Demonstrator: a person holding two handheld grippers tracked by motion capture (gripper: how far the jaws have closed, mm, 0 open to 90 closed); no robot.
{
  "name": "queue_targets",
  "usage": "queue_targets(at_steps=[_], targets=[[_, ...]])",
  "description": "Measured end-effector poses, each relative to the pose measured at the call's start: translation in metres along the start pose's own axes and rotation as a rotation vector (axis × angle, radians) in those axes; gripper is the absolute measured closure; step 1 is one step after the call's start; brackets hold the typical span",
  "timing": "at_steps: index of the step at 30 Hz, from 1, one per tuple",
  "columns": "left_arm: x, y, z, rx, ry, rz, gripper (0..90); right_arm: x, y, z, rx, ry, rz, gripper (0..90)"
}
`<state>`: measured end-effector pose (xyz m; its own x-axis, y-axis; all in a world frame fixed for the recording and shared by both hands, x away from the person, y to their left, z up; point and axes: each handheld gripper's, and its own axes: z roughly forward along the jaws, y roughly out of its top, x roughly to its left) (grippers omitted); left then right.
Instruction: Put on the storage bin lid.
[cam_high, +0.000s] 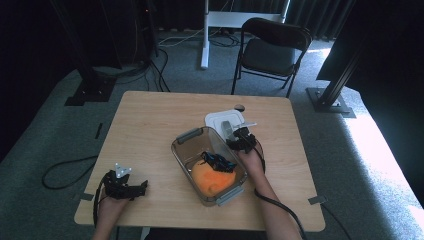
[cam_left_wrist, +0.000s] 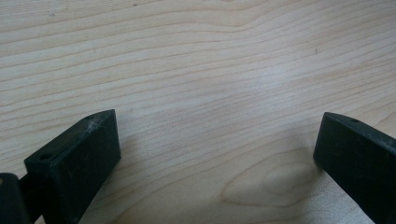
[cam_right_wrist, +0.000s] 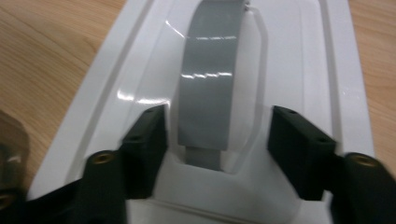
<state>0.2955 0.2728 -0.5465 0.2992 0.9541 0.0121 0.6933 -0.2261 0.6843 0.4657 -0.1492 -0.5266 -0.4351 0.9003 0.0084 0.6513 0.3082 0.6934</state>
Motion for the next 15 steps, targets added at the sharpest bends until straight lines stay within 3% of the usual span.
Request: queue_targets(at_steps=[4, 6, 8, 15], targets=[[0.0000, 0.0000, 0.0000, 0.000, 0.000, 0.000, 0.9, -0.0019, 0.0008, -0.0004, -0.002, 0.000, 0.020, 49.6], [0.0000, 0.0000, 0.0000, 0.000, 0.000, 0.000, 0.9, -0.0009, 0.0000, 0.0003, 0.001, 0.018, 0.016, 63.5], [0.0000, 0.0000, 0.0000, 0.000, 0.000, 0.000, 0.9, -0.0002, -0.0003, -0.0004, 0.000, 0.018, 0.018, 66.7], [0.0000, 0.0000, 0.0000, 0.000, 0.000, 0.000, 0.9, -0.0025, -0.0031, -0.0088, -0.018, 0.031, 0.031, 67.2]])
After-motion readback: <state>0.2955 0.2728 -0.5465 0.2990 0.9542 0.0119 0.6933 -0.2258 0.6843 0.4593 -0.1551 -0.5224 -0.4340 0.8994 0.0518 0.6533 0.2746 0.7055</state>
